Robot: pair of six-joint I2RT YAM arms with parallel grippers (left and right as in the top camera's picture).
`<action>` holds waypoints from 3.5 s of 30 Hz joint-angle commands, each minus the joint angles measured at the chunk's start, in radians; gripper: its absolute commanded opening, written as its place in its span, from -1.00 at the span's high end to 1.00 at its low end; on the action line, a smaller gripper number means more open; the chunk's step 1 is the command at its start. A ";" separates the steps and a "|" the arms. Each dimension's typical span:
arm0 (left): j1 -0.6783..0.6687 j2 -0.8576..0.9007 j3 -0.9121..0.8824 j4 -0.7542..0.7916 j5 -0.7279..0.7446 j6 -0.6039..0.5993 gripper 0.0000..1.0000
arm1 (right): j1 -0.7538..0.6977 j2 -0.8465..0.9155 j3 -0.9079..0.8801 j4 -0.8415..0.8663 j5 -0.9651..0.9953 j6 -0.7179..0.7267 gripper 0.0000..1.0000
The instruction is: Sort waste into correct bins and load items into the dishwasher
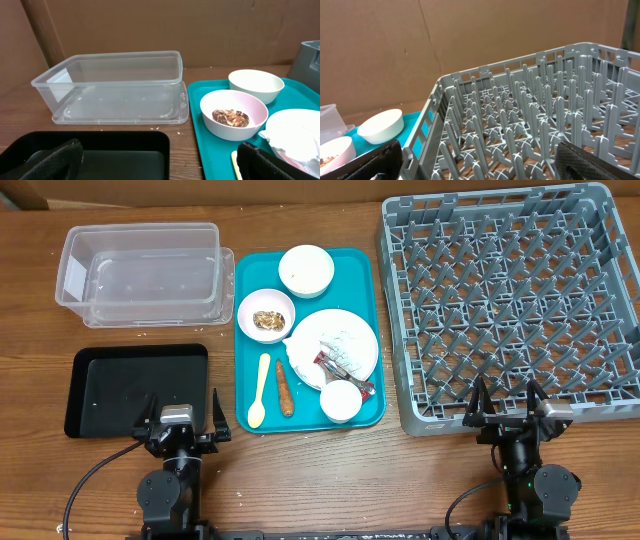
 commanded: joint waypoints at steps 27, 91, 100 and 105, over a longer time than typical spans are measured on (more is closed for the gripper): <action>0.010 -0.010 -0.004 0.002 0.003 0.004 -1.00 | -0.006 -0.010 -0.011 0.004 -0.002 0.003 -1.00; -0.486 1.753 1.575 -0.912 0.253 -0.128 -1.00 | -0.008 0.802 1.030 -0.757 -0.081 -0.030 -1.00; -0.608 1.933 1.574 -0.904 0.071 -0.399 -1.00 | -0.008 0.802 1.030 -0.770 -0.081 -0.030 -1.00; -0.599 2.012 1.574 -0.885 0.050 -0.416 -1.00 | -0.008 0.802 1.030 -0.783 -0.081 -0.030 -1.00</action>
